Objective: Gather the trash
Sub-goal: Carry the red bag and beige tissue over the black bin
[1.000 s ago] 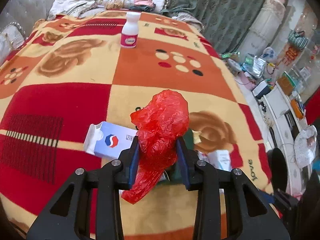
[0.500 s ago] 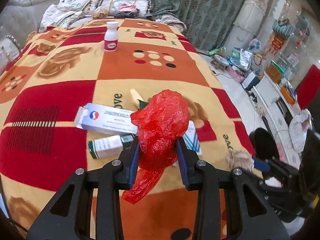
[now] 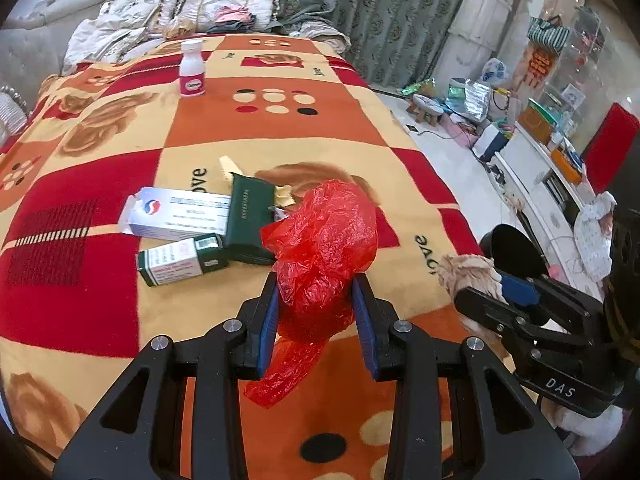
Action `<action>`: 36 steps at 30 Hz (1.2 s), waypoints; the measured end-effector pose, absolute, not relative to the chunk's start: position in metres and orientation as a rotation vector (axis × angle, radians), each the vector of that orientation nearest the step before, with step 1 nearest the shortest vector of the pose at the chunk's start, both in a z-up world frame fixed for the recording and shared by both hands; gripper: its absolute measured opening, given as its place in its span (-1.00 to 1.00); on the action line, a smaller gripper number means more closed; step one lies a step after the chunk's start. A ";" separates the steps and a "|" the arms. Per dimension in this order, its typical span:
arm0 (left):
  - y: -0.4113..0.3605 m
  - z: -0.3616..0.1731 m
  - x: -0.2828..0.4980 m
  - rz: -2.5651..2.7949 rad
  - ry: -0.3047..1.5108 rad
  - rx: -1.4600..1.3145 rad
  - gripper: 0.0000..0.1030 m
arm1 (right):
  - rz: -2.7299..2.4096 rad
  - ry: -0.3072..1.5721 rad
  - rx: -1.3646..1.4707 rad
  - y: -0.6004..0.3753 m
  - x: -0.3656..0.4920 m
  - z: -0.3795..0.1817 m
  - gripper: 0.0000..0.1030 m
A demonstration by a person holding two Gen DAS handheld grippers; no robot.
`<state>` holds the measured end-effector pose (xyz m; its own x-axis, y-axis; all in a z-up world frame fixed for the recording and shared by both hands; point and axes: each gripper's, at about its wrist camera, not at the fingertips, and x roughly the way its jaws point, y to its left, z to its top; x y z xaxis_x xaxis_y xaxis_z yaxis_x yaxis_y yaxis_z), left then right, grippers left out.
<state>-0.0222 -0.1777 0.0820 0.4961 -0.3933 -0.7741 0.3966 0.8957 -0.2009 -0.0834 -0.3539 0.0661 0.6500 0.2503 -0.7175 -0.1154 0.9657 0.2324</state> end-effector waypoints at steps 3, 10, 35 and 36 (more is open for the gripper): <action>-0.185 0.081 -0.026 -0.492 0.938 0.013 -0.36 | 0.206 0.837 0.174 -0.357 -0.085 0.066 -0.18; -0.198 0.077 -0.031 -0.519 0.955 0.018 -0.36 | 0.189 0.833 0.187 -0.366 -0.088 0.067 -0.18; -0.271 0.075 -0.041 -0.637 0.971 0.080 -0.36 | 0.088 0.819 0.254 -0.423 -0.108 0.066 -0.18; -0.274 0.074 -0.041 -0.642 0.972 0.083 -0.36 | 0.083 0.819 0.256 -0.425 -0.110 0.066 -0.18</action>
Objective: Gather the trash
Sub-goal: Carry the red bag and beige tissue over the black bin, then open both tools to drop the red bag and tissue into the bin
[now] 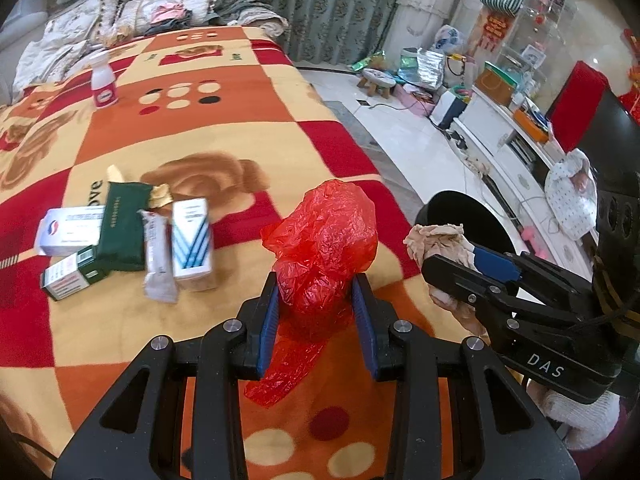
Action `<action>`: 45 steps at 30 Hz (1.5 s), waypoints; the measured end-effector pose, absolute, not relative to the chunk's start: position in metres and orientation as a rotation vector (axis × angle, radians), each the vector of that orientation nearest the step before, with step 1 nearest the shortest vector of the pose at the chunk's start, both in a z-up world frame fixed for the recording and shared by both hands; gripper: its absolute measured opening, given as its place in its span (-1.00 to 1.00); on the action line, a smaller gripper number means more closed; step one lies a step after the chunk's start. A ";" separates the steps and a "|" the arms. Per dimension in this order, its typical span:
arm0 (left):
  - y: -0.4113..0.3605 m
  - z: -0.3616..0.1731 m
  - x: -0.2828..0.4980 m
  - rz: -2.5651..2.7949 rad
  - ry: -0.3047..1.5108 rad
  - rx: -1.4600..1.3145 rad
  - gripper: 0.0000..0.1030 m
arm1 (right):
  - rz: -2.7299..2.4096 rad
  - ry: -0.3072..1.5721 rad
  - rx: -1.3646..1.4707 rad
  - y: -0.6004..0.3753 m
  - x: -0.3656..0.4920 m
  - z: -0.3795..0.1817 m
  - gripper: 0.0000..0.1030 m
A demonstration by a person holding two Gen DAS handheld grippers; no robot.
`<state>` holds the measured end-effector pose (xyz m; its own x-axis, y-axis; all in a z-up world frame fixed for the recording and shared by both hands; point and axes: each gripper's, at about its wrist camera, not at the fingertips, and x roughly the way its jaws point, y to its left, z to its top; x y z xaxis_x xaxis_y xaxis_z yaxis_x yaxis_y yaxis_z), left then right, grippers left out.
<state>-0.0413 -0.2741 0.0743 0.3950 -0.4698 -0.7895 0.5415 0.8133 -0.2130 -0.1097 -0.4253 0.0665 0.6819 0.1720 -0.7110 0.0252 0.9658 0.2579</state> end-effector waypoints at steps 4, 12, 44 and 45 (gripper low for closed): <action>-0.289 0.072 -0.043 -0.662 0.980 0.091 -0.36 | 0.060 0.816 0.269 -0.439 -0.116 0.066 -0.18; -0.321 0.071 -0.045 -0.710 0.992 0.100 -0.36 | 0.009 0.813 0.290 -0.466 -0.126 0.065 -0.18; -0.428 0.065 -0.050 -0.893 1.063 0.083 -0.36 | -0.187 0.813 0.383 -0.569 -0.158 0.050 -0.18; -0.430 0.065 -0.050 -0.899 1.067 0.073 -0.36 | -0.191 0.812 0.385 -0.571 -0.158 0.050 -0.18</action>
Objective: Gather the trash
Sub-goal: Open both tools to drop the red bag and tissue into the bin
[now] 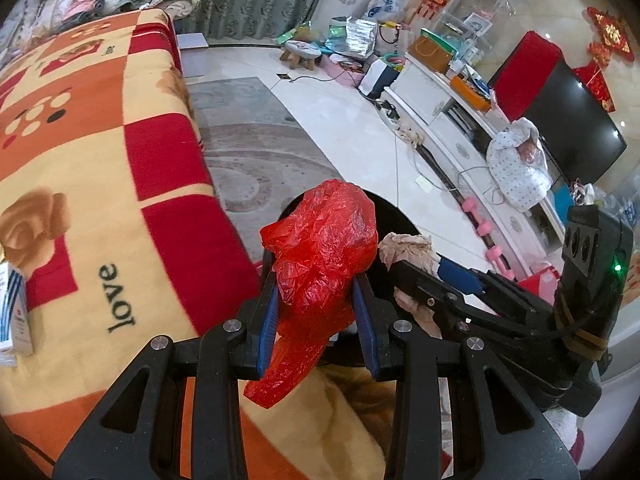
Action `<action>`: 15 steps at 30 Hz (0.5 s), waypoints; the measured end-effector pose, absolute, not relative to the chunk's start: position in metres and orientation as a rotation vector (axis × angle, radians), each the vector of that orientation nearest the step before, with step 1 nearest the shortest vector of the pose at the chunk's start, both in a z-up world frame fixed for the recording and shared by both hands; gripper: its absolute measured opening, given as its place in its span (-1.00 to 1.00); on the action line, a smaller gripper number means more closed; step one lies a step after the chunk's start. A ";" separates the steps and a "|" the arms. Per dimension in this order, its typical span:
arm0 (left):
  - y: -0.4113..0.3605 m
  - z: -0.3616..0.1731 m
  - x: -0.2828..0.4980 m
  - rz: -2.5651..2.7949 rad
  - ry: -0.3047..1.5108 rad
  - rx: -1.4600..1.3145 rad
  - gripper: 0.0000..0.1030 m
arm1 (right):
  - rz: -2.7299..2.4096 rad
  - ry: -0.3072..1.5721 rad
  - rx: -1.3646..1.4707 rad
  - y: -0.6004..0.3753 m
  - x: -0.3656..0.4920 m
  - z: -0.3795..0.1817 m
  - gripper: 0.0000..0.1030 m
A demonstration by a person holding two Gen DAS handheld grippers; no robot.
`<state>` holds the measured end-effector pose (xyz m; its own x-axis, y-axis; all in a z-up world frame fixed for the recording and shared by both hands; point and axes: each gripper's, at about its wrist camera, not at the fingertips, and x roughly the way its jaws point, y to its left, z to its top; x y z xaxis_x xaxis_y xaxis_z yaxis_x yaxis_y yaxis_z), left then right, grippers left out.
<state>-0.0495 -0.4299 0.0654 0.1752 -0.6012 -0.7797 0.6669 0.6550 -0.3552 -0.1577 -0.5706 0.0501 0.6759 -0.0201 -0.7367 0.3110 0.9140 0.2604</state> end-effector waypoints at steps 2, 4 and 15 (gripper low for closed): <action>-0.433 0.066 -0.049 -0.910 1.070 0.058 -0.35 | -0.199 0.810 0.388 -0.574 -0.157 0.050 -0.18; -0.436 0.068 -0.049 -0.922 1.070 0.048 -0.35 | -0.207 0.810 0.390 -0.578 -0.157 0.050 -0.18; -0.438 0.069 -0.048 -0.958 1.066 0.002 0.13 | -0.251 0.804 0.408 -0.589 -0.158 0.046 -0.06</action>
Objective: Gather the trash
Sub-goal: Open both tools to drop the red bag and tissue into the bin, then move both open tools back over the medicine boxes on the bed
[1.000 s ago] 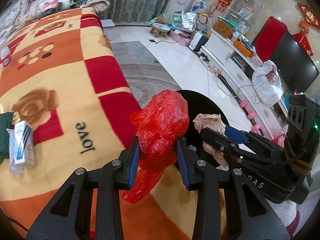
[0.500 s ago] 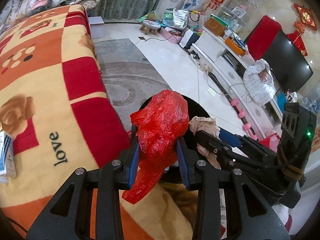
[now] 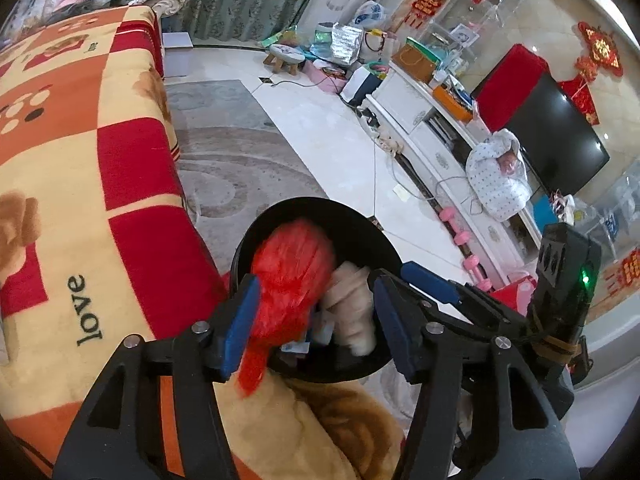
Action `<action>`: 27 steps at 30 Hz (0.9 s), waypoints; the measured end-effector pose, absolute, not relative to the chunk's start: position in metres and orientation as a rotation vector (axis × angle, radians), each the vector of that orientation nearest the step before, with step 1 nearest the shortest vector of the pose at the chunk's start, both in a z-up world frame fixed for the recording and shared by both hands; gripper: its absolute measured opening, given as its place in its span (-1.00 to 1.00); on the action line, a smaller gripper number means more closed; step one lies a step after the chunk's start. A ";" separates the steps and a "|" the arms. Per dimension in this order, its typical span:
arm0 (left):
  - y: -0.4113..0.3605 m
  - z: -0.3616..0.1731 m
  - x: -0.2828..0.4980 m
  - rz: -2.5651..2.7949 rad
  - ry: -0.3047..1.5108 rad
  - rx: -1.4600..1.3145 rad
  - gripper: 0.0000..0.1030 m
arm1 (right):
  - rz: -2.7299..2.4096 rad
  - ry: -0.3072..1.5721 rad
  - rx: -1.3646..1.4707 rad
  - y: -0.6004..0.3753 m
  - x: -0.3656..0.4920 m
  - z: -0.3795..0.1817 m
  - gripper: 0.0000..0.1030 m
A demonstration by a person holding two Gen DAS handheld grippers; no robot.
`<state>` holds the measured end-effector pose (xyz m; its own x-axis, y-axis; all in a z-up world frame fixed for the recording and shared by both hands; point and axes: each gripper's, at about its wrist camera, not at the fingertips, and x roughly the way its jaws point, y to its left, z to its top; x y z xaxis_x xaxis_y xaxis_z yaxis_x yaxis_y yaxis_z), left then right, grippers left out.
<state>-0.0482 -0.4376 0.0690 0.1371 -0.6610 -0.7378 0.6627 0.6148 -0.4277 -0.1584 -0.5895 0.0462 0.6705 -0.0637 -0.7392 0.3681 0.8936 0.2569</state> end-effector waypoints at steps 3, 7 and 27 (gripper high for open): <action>-0.436 0.070 -0.047 -0.946 1.068 0.006 0.13 | -0.255 0.810 0.410 -0.591 -0.159 0.044 -0.04; -0.429 0.069 -0.047 -0.918 1.064 0.026 0.13 | -0.250 0.819 0.422 -0.590 -0.160 0.041 -0.02; -0.345 0.059 -0.040 -0.718 1.019 0.074 0.13 | -0.123 0.862 0.362 -0.526 -0.139 0.042 0.03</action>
